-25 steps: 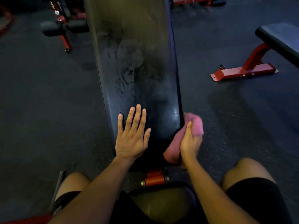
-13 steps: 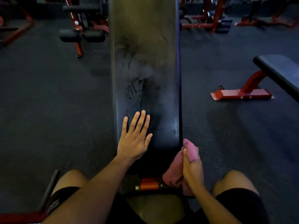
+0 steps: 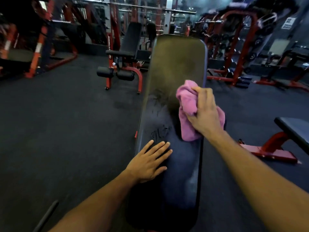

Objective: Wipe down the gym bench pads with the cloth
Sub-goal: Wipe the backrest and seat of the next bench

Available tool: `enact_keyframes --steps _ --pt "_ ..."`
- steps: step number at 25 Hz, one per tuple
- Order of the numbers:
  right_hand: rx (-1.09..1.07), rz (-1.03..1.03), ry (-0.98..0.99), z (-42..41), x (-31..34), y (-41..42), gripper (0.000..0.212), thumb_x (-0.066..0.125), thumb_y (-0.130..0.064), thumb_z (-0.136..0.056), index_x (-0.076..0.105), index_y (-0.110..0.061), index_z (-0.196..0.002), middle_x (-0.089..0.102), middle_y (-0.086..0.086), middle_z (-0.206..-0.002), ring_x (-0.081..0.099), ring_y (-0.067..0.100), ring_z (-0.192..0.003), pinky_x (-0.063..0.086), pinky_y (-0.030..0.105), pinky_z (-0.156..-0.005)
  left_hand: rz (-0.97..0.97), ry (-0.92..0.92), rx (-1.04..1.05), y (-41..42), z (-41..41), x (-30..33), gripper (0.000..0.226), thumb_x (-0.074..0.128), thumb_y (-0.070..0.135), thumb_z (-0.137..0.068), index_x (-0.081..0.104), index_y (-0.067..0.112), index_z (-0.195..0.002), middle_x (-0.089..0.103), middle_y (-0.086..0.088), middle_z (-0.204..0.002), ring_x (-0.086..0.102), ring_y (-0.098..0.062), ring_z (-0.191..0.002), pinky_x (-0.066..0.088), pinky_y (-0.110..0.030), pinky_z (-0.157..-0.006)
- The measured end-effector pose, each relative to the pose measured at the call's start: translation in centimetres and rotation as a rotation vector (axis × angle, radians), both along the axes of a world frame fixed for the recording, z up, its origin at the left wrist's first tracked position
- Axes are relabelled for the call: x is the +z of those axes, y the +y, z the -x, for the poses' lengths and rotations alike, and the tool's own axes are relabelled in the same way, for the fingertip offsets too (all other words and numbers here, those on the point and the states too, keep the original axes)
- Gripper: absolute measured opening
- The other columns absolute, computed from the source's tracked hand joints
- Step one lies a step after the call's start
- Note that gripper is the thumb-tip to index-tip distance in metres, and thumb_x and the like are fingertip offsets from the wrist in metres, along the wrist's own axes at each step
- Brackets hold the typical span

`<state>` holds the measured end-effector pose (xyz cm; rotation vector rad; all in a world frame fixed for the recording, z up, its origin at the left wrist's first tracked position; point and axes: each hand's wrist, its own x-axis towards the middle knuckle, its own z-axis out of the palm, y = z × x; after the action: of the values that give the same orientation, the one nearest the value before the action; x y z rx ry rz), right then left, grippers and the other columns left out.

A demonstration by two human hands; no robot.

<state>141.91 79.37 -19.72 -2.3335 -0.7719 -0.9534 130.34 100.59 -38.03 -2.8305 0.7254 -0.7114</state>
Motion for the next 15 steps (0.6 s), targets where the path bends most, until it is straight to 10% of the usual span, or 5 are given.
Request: enact_keyframes --steps 6,11,15 --pt "0.327 0.885 -0.273 -5.1 -7.4 -0.1 0.072 0.049 -0.052 -0.081 0.044 -0.031 -0.150 0.049 0.017 -0.152 0.049 0.043 -0.123 0.037 0.054 -0.098 0.090 -0.102 -0.075 0.5 -0.6 -2.2 0.068 0.045 0.052 -0.105 0.034 0.018 -0.162 0.032 -0.008 -0.168 0.022 -0.024 -0.159 0.022 -0.054 -0.127" --pt "0.548 0.885 -0.396 -7.1 -7.5 10.7 0.056 0.056 -0.029 -0.081 0.064 -0.027 -0.136 0.056 0.016 -0.146 0.050 0.040 -0.121 0.035 0.051 -0.095 0.157 -0.078 -0.107 0.6 -0.9 -2.0 0.069 0.046 0.050 -0.103 0.034 0.016 -0.162 0.027 -0.009 -0.170 0.022 -0.023 -0.159 0.020 -0.051 -0.128" --pt "0.260 0.709 -0.256 -11.7 -0.3 13.1 0.062 0.073 -0.022 -0.066 0.066 -0.023 -0.128 0.059 0.015 -0.128 0.056 0.035 -0.104 0.038 0.044 -0.081 0.120 -0.061 -0.106 0.8 -0.8 -1.7 0.070 0.043 0.051 -0.104 0.030 0.015 -0.163 0.021 -0.009 -0.172 0.016 -0.023 -0.160 0.021 -0.052 -0.128"
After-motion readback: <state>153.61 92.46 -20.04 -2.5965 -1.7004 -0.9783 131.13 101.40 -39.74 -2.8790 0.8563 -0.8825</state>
